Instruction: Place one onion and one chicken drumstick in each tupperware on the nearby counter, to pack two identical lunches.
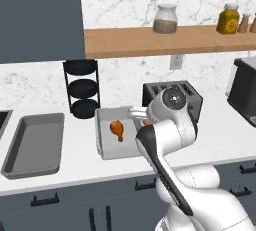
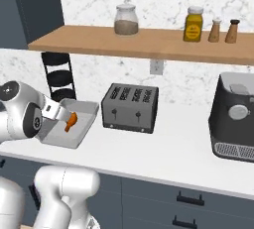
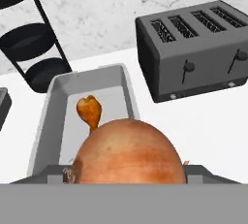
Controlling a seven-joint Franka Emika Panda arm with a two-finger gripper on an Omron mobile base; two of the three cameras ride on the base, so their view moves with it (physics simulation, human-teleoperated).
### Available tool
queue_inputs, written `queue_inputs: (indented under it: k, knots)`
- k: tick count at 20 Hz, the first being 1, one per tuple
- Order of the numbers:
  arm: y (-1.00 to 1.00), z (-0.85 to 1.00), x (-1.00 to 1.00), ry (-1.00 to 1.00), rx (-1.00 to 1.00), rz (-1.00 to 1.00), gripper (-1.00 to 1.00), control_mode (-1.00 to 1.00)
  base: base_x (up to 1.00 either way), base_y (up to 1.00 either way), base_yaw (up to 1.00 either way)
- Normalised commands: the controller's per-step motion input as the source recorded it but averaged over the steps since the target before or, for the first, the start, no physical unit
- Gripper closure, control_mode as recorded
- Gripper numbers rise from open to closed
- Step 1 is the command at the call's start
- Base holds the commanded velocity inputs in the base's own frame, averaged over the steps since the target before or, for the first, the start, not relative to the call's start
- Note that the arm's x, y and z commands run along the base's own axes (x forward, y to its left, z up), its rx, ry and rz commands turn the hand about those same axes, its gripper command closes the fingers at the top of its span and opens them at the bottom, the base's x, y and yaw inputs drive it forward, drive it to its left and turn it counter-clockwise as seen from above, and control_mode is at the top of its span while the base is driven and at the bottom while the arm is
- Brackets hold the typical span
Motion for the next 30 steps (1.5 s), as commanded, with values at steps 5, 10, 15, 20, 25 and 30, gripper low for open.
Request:
queue_inputs:
  k: [5, 10, 15, 20, 25, 30]
  knots:
    - [0.08, -0.14, 0.05, 0.03, -0.03, 0.00, 1.00, -1.00, 0.26, 0.50, -0.04]
    - [-0.05, -0.34, 0.16, 0.10, -0.01, 0.00, 1.00, -1.00, 0.00, 0.00, 0.00]
    - [-0.48, -0.29, 0.47, 0.18, 0.13, 0.06, 1.00, -1.00, 0.00, 0.00, 0.00]
    - [-0.30, -0.53, 0.36, 0.07, 0.06, 0.02, 1.00, -1.00, 0.00, 0.00, 0.00]
    - [0.02, -0.58, 0.43, 0.02, 0.00, 0.00, 1.00, -1.00, 0.00, 0.00, 0.00]
    - [0.00, -0.14, 0.44, 0.19, 0.00, 0.00, 1.00, -1.00, 0.00, 0.00, 0.00]
